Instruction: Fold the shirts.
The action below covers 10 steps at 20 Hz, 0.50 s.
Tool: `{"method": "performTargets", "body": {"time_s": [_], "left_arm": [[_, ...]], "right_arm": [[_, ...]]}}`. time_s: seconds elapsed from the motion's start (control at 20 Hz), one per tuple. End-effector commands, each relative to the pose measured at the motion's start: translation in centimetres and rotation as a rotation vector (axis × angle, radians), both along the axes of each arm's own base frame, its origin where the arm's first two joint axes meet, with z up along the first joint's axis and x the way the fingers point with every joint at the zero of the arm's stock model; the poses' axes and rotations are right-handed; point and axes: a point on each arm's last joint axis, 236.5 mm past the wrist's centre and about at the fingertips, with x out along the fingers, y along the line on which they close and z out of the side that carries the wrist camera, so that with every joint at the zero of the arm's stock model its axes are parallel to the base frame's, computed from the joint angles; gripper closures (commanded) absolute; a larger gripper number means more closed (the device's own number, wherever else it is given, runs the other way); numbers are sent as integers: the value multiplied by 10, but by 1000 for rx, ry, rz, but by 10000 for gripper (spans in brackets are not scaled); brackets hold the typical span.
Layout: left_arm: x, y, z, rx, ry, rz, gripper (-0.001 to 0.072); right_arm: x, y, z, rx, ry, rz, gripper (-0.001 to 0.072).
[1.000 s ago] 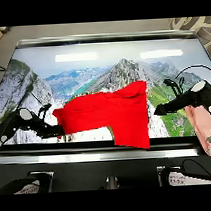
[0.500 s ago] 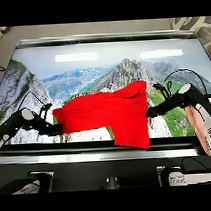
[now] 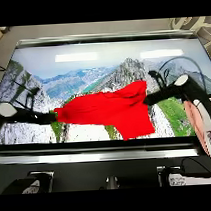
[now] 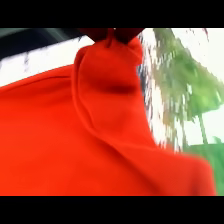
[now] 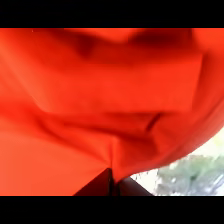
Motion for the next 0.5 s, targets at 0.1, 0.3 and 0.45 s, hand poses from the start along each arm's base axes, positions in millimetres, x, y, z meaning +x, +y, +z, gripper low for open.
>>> {"method": "performTargets", "body": {"time_s": [0.1, 0.3, 0.45], "left_arm": [[13, 15, 373, -109, -1019, 177, 679], [-140, 38, 584, -240, -1689, 275, 680], [-168, 35, 584, -231, -1696, 256, 680]], "right_arm": [[17, -37, 345, -270, -932, -46, 693], [-150, -59, 573, -412, -1616, -266, 694], [-217, -61, 589, -403, -1669, -329, 694]]}}
